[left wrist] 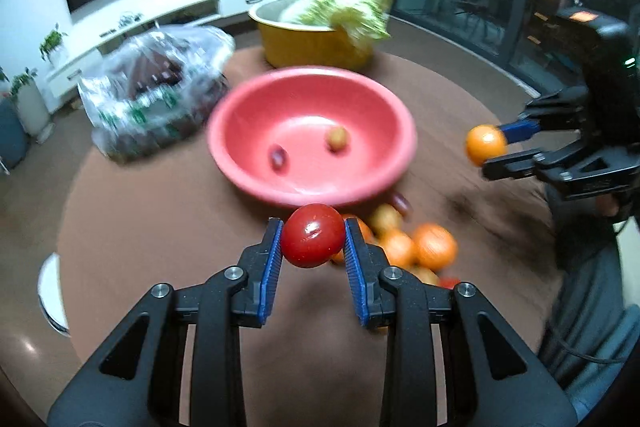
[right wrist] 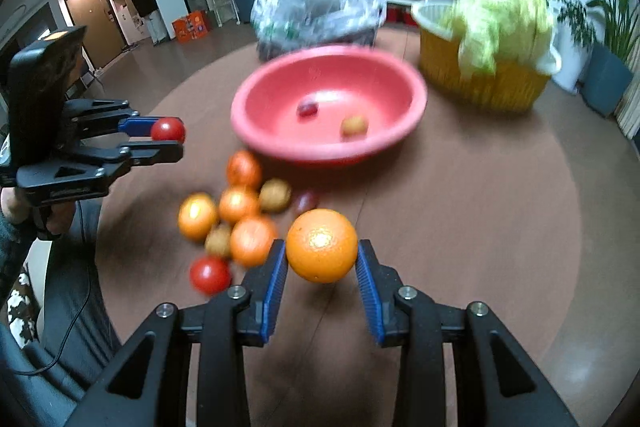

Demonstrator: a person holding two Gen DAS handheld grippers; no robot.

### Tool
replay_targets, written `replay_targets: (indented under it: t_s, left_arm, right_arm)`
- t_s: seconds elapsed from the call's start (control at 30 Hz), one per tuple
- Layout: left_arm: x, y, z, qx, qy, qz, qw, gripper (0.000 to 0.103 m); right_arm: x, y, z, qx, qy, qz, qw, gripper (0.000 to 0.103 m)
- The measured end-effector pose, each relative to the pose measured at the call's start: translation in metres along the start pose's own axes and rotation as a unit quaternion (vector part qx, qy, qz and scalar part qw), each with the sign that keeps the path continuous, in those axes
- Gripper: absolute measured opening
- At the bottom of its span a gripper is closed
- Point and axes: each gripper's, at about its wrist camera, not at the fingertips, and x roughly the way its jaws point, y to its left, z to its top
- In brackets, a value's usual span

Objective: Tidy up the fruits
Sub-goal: 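Release the tangerine into the red basin with the right tool while the left tool releases the tomato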

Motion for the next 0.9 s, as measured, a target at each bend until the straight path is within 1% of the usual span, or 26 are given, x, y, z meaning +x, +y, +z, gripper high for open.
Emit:
replay_targets:
  t_s: [0.1,0.17,0.27,0.37,0.43,0.57,0.73,0.9]
  left_arm:
    - [0.015,0.012,0.027,0.007,0.011,0.008,0.9999,0.028]
    - [0.025,0.018,0.042,0.012,0.018,0.011,0.9997,0.028]
    - [0.044,0.02,0.059,0.02,0.034,0.002,0.9992,0.028]
    - [0.065,0.015,0.065,0.034,0.055,-0.001,0.9979,0.028]
    - [0.08,0.013,0.065,0.038,0.068,-0.005,0.9969,0.028]
    - [0.099,0.009,0.065,0.036,0.079,-0.015,0.9961,0.028]
    - [0.117,0.003,0.067,0.042,0.094,-0.02,0.9945,0.028]
    - [0.127,0.0,0.067,0.043,0.101,-0.022,0.9937,0.029]
  right_arm:
    - [0.004,-0.005,0.031,-0.015,-0.01,-0.006,1.0,0.038]
    - [0.013,-0.009,0.049,-0.017,-0.009,-0.005,1.0,0.038]
    - [0.034,-0.018,0.078,-0.006,0.004,0.004,1.0,0.038]
    - [0.062,-0.021,0.1,-0.011,0.023,0.004,1.0,0.038]
    - [0.073,-0.02,0.108,-0.016,0.033,0.005,0.999,0.038]
    - [0.101,-0.019,0.117,-0.025,0.056,0.001,0.998,0.038]
    - [0.127,-0.031,0.123,-0.006,0.087,0.003,0.996,0.038]
    - [0.144,-0.033,0.121,0.004,0.106,0.0,0.994,0.038]
